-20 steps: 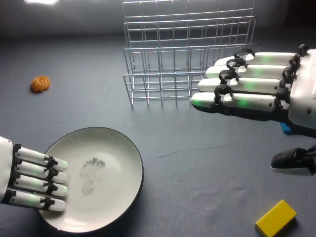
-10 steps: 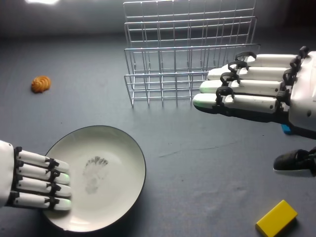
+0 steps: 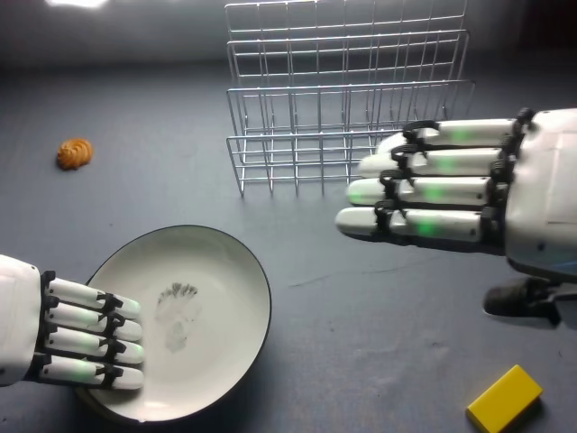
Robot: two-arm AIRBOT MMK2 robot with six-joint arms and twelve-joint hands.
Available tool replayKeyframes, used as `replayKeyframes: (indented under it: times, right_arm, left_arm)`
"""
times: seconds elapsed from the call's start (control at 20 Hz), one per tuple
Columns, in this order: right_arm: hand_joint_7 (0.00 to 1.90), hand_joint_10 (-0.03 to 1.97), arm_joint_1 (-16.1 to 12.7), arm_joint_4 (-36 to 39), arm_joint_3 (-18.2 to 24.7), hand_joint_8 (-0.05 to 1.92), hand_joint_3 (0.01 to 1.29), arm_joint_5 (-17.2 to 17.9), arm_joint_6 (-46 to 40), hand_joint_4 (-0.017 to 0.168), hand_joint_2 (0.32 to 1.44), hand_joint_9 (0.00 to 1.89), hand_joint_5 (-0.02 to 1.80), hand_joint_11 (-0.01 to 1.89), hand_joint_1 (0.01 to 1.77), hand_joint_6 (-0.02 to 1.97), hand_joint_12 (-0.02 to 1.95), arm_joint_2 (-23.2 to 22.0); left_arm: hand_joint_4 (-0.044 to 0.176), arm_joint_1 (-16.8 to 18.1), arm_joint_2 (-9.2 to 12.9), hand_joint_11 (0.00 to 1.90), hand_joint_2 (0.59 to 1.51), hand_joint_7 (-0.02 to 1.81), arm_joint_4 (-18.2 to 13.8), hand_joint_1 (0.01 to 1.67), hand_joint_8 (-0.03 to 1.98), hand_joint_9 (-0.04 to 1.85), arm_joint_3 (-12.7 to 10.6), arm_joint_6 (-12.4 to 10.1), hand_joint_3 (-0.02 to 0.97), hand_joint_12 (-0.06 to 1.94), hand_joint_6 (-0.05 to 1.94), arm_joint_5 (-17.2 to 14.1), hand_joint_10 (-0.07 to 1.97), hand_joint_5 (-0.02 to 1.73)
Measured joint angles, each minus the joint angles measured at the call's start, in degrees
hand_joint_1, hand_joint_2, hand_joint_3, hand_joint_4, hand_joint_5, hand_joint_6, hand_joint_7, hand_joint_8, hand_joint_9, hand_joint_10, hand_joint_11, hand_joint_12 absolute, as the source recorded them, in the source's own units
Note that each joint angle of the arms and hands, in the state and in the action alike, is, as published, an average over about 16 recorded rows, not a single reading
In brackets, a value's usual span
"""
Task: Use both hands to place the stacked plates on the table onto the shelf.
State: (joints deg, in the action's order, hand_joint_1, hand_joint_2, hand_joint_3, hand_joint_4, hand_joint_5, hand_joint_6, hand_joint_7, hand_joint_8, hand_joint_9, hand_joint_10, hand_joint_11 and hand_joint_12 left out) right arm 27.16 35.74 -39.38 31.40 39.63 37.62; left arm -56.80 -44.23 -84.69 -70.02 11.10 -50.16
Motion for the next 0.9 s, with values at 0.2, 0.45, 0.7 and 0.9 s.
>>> replayKeyframes:
  times: [0.2,0.45,0.7,0.9]
  right_arm:
    - [0.09,0.00,-0.07,-0.05,0.00,0.01,0.01,-0.52,2.30,-0.001,1.09,0.10,0.07,0.01,1.05,0.02,0.48,0.93]
    - [0.10,0.00,-0.20,-0.13,0.00,0.01,0.01,-1.16,3.68,-0.001,1.09,0.10,0.08,0.01,1.04,0.02,0.50,1.66]
    - [0.11,0.00,0.12,-0.21,0.00,0.01,0.01,-1.50,3.71,-0.001,1.06,0.11,0.09,0.01,1.05,0.02,0.53,1.64]
    - [0.11,0.00,0.33,-0.23,0.00,0.01,0.01,-1.59,3.71,-0.001,1.05,0.12,0.09,0.01,1.04,0.02,0.52,1.57]
  left_arm:
    - [0.000,0.37,0.19,0.02,1.132,0.01,0.78,0.02,0.01,0.02,-0.69,0.04,0.012,0.00,0.00,0.52,0.01,0.01]
    - [-0.002,0.03,0.41,0.02,1.136,0.01,1.57,0.02,0.01,0.01,-1.61,0.11,0.012,-0.01,0.00,1.26,0.01,0.01]
    - [-0.006,-0.82,0.44,0.02,1.140,0.01,2.50,0.02,0.01,0.01,-1.52,0.11,0.012,-0.01,-0.01,2.42,0.01,0.00]
    - [-0.009,-1.54,0.18,0.02,1.143,0.01,3.48,0.02,0.00,0.01,-0.35,0.10,0.011,0.00,-0.02,3.50,0.01,0.00]
